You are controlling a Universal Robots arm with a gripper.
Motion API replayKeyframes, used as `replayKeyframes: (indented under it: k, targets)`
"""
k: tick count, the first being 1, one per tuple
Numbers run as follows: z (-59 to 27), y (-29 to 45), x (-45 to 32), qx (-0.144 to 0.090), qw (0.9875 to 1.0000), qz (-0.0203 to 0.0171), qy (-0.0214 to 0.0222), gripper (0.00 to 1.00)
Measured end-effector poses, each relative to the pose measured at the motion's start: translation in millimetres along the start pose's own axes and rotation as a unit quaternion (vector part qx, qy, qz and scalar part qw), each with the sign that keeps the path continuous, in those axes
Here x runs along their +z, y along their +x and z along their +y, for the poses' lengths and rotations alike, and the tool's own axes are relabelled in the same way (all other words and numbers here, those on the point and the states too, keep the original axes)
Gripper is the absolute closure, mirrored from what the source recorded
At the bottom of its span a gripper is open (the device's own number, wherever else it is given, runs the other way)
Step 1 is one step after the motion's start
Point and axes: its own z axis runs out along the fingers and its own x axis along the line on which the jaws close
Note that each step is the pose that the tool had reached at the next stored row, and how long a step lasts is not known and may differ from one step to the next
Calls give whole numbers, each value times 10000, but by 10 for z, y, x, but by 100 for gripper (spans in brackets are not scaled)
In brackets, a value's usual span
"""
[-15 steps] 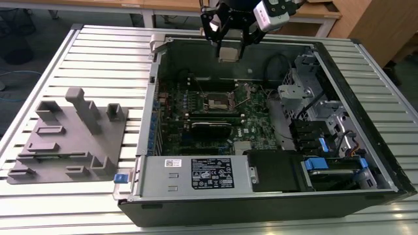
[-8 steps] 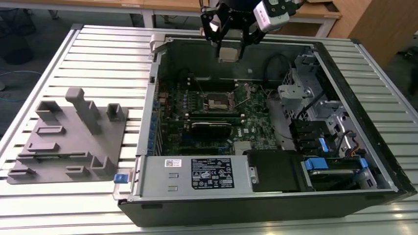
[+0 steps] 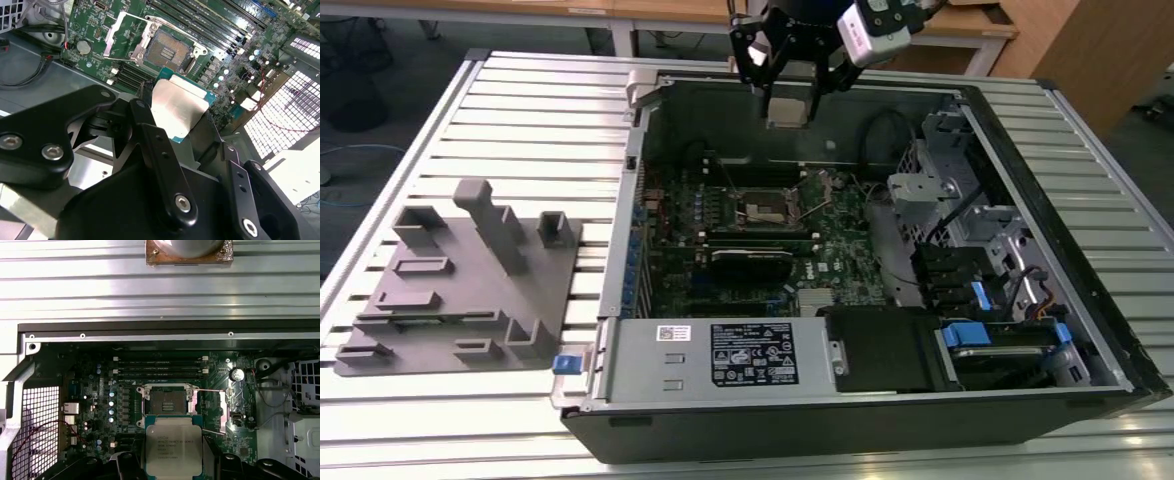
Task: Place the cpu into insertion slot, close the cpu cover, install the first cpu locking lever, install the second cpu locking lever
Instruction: 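Place the cpu into insertion slot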
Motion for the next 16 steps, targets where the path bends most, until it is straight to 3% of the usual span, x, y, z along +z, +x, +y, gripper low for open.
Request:
replayKeyframes:
  k: [16]
  targets:
    - [-4,-1,51,0,10000,-1,-2,46]
